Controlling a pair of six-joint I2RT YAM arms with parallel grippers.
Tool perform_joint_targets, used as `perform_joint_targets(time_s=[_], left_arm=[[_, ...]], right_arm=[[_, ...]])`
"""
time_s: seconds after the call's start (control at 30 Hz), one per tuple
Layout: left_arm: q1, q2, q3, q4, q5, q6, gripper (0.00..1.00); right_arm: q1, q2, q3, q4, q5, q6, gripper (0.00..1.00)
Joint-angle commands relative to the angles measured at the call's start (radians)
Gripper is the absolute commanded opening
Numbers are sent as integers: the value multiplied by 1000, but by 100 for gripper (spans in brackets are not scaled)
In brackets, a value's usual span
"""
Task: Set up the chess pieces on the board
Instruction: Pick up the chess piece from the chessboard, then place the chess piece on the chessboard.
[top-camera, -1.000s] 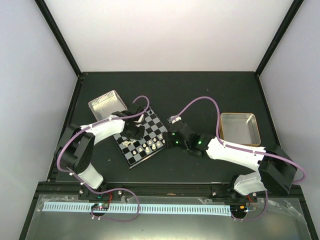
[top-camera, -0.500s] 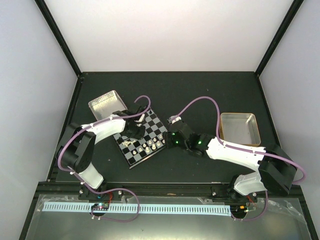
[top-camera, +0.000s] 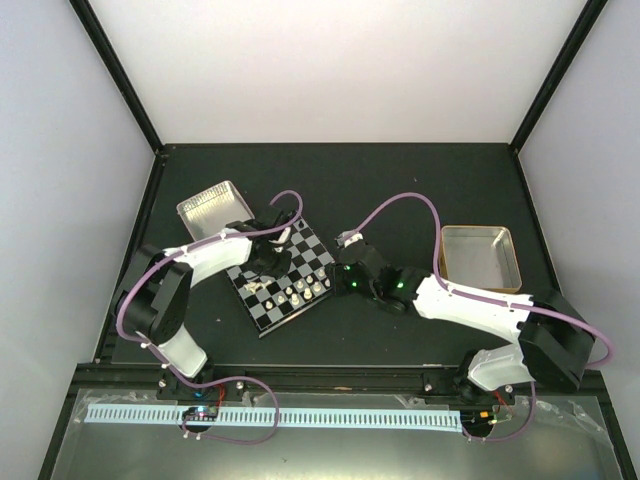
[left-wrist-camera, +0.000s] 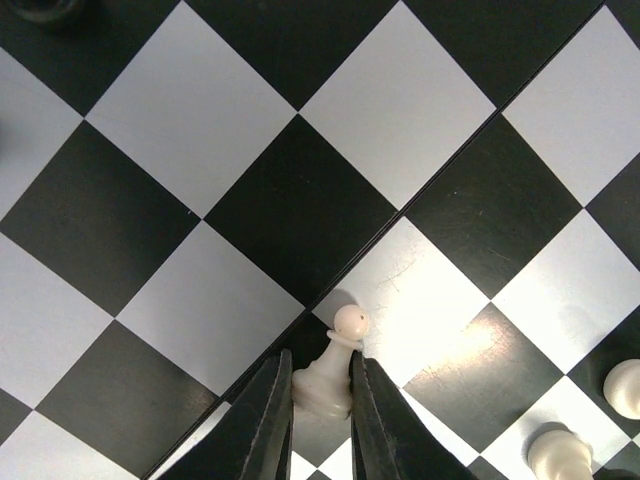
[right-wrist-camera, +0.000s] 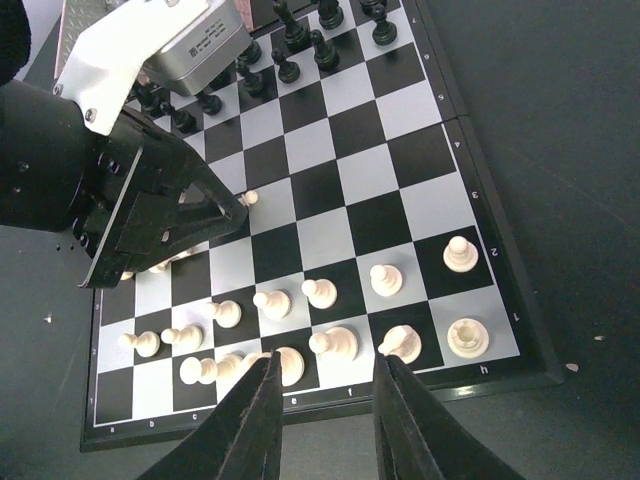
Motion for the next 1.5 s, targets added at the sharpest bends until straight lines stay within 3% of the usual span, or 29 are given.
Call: perform_joint_targets(time_s=[0.0, 0.1, 0.23, 0.43, 0.57, 0.7, 1.13, 1.27, 1.47], left_arm=[[-9, -21, -24, -3, 2, 1, 14], [-10, -76, -48, 30, 16, -1, 13], [-12, -184, -79, 118, 81, 6, 13], [-14, -409, -140, 278, 294, 26, 13], [-15, -504, -171, 340, 392, 29, 13], [-19, -585, -195, 388, 453, 34, 13], [-33, -704, -229, 414, 499, 64, 13], [-34, -714, -229, 417, 499, 66, 13], [-35, -723, -230, 425, 502, 62, 14]], right_arm=[[-5, -31, 1, 16, -1, -2, 28], [-21, -47, 12, 22, -65, -31, 28], [-107, -64, 13, 68, -272, -46, 31], [-205, -59, 27, 160, -585, -4, 49], [-222, -48, 61, 220, -694, 37, 58], [-222, -30, 118, 233, -737, 54, 60], [-223, 1, 185, 165, -645, 124, 41], [-222, 12, 193, 158, -654, 129, 38], [-224, 32, 190, 210, -746, 161, 24]])
